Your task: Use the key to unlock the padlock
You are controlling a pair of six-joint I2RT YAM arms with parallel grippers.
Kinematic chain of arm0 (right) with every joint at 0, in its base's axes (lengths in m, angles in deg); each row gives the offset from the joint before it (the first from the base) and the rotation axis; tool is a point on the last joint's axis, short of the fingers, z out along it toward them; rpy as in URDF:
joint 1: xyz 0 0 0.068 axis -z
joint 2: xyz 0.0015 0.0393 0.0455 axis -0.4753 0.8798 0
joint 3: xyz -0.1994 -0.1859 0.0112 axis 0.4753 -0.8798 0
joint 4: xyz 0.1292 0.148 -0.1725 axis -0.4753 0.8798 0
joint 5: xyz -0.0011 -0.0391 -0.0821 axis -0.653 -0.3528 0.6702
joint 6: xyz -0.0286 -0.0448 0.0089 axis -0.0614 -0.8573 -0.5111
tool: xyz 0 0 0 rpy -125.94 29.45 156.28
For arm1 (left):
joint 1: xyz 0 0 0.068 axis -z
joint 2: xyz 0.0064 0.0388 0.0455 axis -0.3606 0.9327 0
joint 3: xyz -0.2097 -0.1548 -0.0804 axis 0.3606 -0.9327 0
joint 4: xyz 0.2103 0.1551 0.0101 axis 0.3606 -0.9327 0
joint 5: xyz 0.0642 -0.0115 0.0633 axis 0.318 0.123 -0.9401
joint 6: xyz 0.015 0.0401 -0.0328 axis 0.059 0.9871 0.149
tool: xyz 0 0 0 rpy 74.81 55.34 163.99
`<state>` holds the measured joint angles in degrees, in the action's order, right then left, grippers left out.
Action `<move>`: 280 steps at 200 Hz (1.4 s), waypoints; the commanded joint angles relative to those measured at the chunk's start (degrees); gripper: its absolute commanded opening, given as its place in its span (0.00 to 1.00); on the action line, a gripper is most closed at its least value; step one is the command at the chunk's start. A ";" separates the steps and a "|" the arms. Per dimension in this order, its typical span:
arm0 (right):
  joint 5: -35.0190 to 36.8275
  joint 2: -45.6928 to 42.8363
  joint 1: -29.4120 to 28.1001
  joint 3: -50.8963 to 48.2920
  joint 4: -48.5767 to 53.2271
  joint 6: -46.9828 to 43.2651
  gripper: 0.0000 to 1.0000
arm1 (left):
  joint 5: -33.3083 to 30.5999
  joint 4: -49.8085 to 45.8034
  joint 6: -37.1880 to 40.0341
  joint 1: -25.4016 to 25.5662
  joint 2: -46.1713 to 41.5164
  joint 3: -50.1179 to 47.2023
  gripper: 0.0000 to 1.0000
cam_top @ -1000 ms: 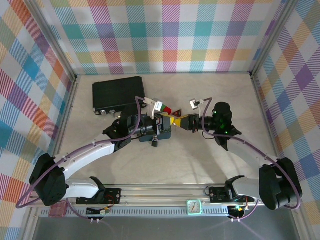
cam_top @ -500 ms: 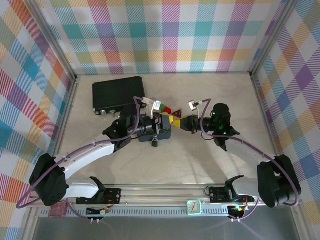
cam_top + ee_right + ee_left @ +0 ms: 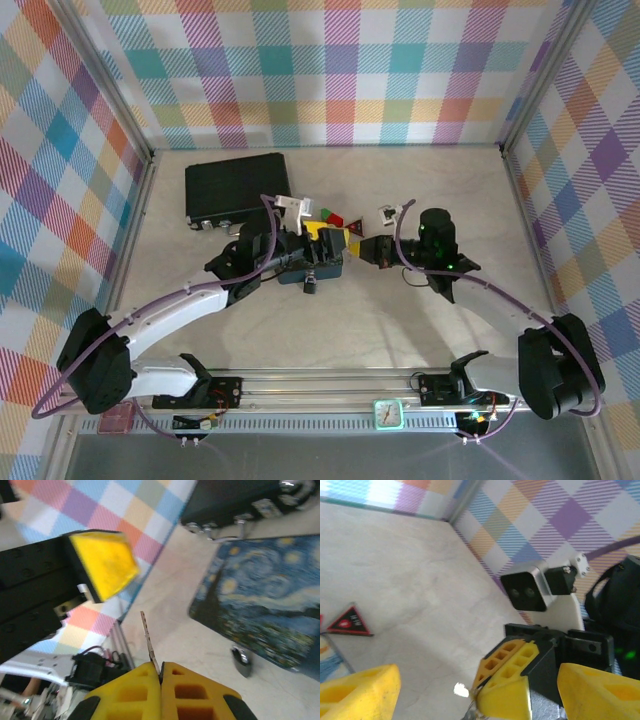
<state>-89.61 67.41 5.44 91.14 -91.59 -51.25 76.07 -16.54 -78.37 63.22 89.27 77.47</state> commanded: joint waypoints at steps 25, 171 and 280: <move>15.57 -3.19 -0.14 2.71 23.11 -5.47 0.00 | -15.38 -17.85 -1.82 -0.82 -8.25 -2.85 0.82; 22.15 -8.66 -1.80 -0.79 32.88 -3.13 0.00 | -24.73 -20.91 -7.71 7.75 -5.45 -14.41 0.79; 22.70 -9.98 -3.48 -2.15 29.41 -1.38 0.00 | -24.34 -7.63 -2.64 7.48 14.14 -11.67 0.58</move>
<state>-67.27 58.82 2.47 89.28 -60.69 -53.53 52.18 -26.84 -82.13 70.61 101.27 64.64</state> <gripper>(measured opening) 0.061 0.581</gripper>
